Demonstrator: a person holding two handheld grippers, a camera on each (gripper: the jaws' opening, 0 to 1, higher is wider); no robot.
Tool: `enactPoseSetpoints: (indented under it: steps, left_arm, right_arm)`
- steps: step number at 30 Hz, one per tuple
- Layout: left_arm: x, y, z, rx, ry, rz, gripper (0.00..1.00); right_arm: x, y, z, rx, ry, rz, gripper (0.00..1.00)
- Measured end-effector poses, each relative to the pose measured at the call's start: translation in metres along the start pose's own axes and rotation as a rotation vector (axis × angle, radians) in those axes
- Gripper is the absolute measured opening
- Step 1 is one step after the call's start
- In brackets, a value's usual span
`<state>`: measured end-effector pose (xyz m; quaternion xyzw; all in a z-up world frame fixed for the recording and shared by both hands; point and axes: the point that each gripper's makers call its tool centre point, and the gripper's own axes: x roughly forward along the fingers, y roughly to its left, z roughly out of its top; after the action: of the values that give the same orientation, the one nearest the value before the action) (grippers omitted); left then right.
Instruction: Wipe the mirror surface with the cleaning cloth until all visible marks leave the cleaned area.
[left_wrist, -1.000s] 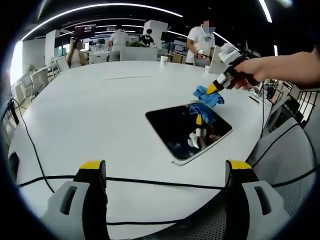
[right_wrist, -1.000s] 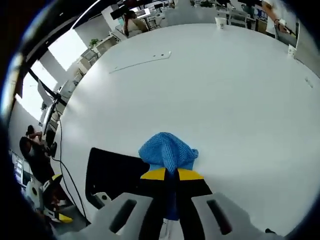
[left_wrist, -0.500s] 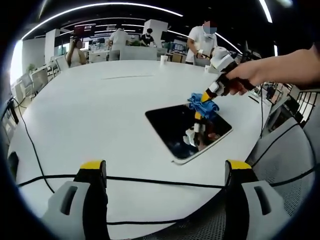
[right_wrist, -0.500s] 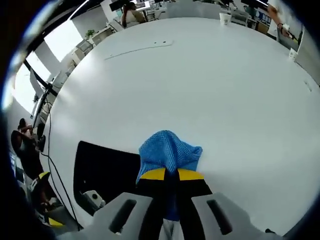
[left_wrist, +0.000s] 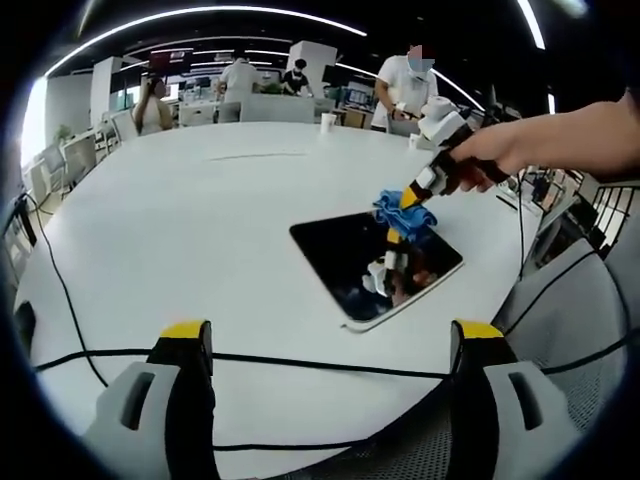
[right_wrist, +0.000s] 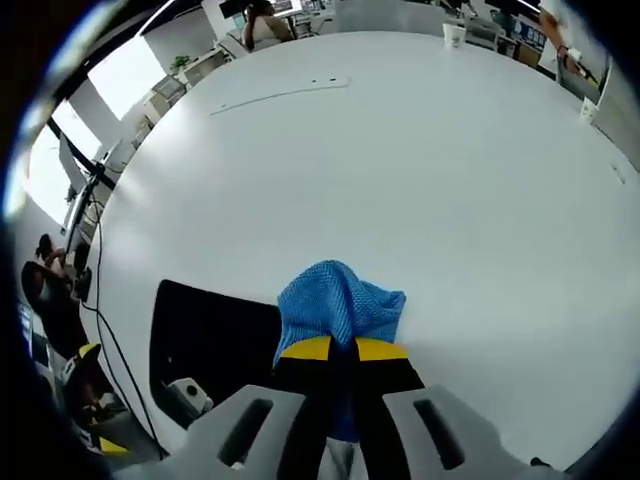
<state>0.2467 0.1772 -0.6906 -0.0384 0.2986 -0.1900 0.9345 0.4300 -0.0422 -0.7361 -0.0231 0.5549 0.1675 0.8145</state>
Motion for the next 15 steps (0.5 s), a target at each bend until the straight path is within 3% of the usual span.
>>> enactPoseSetpoints:
  steps: [4, 15]
  left_arm:
    - [0.000, 0.000, 0.000, 0.004, 0.001, 0.002, 0.98]
    - [0.001, 0.000, -0.002, 0.019, 0.011, -0.002, 0.98]
  right_arm:
    - [0.001, 0.003, 0.000, 0.002, 0.003, -0.007, 0.01]
    - [0.010, 0.039, 0.002, -0.001, 0.029, 0.038, 0.01]
